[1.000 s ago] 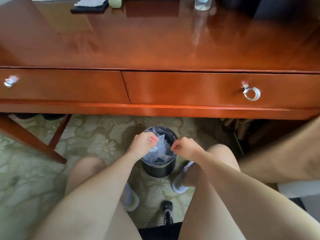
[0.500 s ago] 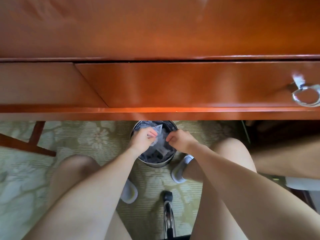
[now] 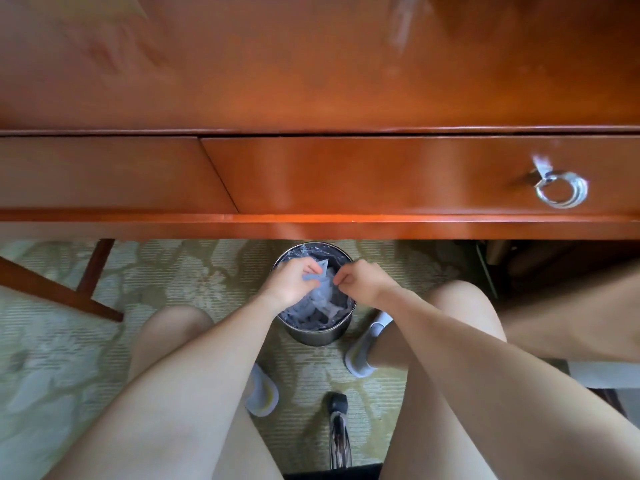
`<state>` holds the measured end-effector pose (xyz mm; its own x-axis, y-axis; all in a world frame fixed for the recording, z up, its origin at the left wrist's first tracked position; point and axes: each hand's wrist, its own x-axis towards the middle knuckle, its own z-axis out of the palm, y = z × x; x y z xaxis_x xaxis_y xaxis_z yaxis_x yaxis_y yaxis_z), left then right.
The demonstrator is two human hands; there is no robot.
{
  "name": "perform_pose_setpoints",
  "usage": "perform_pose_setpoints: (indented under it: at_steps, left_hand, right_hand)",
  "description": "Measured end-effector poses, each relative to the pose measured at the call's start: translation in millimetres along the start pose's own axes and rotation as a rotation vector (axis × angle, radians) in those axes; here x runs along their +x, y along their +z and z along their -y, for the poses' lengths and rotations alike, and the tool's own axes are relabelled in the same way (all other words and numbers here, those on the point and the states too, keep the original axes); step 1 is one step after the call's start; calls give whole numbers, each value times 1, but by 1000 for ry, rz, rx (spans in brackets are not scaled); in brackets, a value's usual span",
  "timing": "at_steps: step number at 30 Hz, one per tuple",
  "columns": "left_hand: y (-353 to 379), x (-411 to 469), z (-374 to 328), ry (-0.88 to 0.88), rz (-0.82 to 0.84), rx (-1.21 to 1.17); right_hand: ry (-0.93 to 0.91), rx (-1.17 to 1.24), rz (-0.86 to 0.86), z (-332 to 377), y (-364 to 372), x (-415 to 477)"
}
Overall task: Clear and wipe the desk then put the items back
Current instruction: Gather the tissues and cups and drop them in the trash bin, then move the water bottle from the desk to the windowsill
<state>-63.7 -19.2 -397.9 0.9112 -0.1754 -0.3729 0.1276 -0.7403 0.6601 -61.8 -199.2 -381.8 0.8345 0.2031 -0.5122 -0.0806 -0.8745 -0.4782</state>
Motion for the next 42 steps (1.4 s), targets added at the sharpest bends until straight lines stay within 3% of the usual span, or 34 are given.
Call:
perform_pose_setpoints:
  at_steps: [18, 26, 34, 38, 42]
  left_hand:
    - [-92, -126, -113, 249, 135, 200]
    - [-157, -152, -210, 374, 40, 118]
    - [-207, -101, -265, 405, -172, -45]
    - [-237, -40, -287, 379, -333, -130]
    - [-263, 26, -300, 326, -375, -144]
  right_hand:
    - [-270, -159, -137, 61, -84, -153]
    - [-368, 24, -409, 75, -184, -215]
    - [-282, 232, -604, 62, -276, -207]
    - [-214, 358, -706, 68, -325, -158]
    - [-201, 409, -753, 88, -373, -101]
